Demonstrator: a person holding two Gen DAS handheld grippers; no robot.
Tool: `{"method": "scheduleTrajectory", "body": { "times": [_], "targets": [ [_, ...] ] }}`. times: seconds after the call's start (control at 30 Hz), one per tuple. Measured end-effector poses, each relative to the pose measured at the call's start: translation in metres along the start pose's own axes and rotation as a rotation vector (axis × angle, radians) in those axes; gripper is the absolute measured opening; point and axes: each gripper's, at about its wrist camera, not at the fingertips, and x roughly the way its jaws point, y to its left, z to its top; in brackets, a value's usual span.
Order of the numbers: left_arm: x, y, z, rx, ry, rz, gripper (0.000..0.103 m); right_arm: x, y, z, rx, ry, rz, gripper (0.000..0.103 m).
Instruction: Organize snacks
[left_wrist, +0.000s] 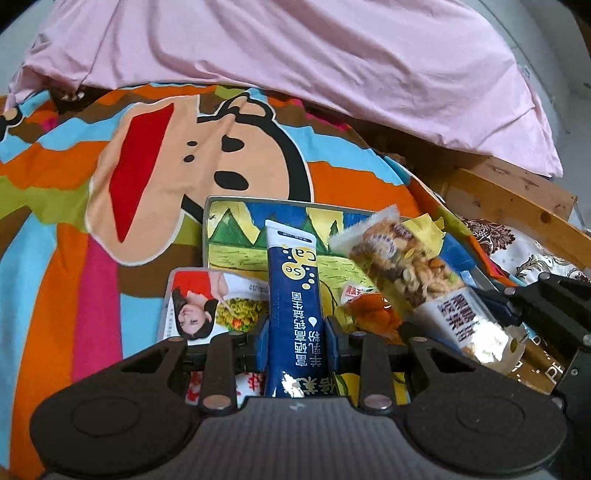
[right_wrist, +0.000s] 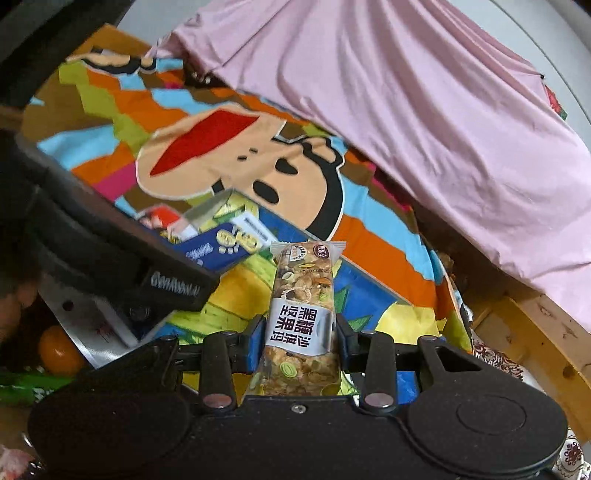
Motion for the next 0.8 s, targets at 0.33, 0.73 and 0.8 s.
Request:
{"method": "scheduleTrajectory", "body": {
  "times": [0.33,0.73,0.8],
  "targets": [
    [0.009,0.018,0.003,-0.068,0.024,-0.081,0.035,0.011,0.011,-0.007,-0.014,0.050,0.014,0.048],
    [0.002,0.019,0.007,-0.098,0.002,-0.103,0.060,0.002,0.009,-0.013,-0.022,0.045,0.017,0.078],
    [-0.002,0.018,0.009,-0.093,-0.012,-0.099,0.066,-0.003,0.009,-0.012,-0.016,0.041,0.021,0.083]
  ]
}}
